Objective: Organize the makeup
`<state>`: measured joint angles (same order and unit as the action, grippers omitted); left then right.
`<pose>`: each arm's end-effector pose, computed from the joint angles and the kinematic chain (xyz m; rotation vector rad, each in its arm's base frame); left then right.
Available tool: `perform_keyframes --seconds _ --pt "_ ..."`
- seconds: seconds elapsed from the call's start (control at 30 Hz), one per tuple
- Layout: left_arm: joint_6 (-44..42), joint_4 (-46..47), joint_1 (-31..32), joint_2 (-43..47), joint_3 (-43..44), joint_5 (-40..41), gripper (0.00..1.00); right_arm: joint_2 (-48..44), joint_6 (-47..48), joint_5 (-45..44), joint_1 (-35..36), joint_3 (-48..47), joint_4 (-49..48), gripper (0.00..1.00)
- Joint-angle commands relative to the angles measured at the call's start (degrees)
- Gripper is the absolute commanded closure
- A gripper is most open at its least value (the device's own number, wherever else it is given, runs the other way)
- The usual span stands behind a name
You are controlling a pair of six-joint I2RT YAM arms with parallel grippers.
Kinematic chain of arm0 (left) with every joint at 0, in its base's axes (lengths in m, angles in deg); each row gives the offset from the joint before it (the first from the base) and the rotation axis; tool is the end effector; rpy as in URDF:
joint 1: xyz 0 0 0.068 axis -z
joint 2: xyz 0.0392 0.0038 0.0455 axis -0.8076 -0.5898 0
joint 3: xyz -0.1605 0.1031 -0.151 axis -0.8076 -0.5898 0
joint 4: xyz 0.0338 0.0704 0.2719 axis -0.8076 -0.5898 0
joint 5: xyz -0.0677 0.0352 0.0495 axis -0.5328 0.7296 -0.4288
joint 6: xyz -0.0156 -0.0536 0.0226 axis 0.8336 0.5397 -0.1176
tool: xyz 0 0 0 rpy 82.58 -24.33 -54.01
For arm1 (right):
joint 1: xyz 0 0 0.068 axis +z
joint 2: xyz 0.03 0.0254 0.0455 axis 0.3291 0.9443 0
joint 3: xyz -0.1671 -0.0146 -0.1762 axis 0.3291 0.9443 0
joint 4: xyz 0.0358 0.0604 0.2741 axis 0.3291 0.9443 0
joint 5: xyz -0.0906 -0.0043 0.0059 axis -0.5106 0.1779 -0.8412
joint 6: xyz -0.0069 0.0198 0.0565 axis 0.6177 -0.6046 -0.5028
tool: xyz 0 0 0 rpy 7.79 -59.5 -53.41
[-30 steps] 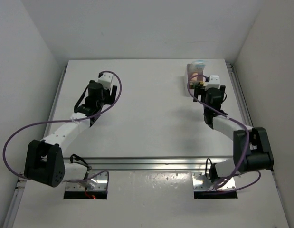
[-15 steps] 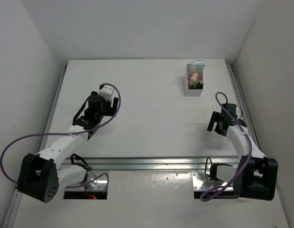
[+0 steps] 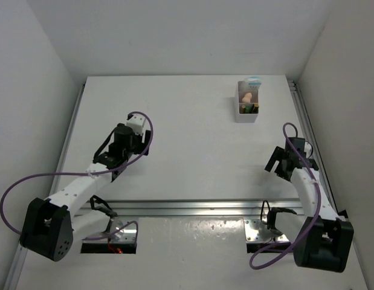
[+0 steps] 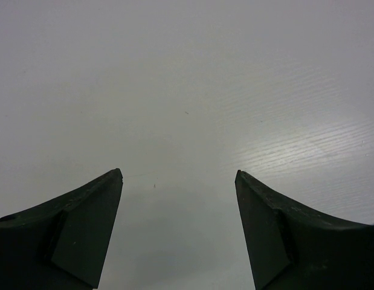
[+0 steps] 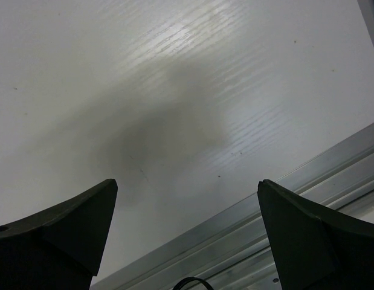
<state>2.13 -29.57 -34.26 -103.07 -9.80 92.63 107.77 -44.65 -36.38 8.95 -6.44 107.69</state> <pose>0.2693 -0.0876 0.1957 0.1809 2.0277 -0.0696 0.2148 -0.0505 0.1423 0.9096 2.4461 -0.2411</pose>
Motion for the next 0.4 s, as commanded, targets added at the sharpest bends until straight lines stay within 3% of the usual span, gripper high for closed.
perform_keyframes --seconds 0.0,0.37 --pt "1.37 -1.34 0.88 0.78 0.98 0.0 0.19 -2.4 -2.83 -2.5 -0.37 1.2 0.62 0.0" --pt "1.37 -2.4 2.03 -0.98 2.66 -1.06 0.19 -6.09 -5.74 -4.0 -0.2 3.93 0.18 0.0"
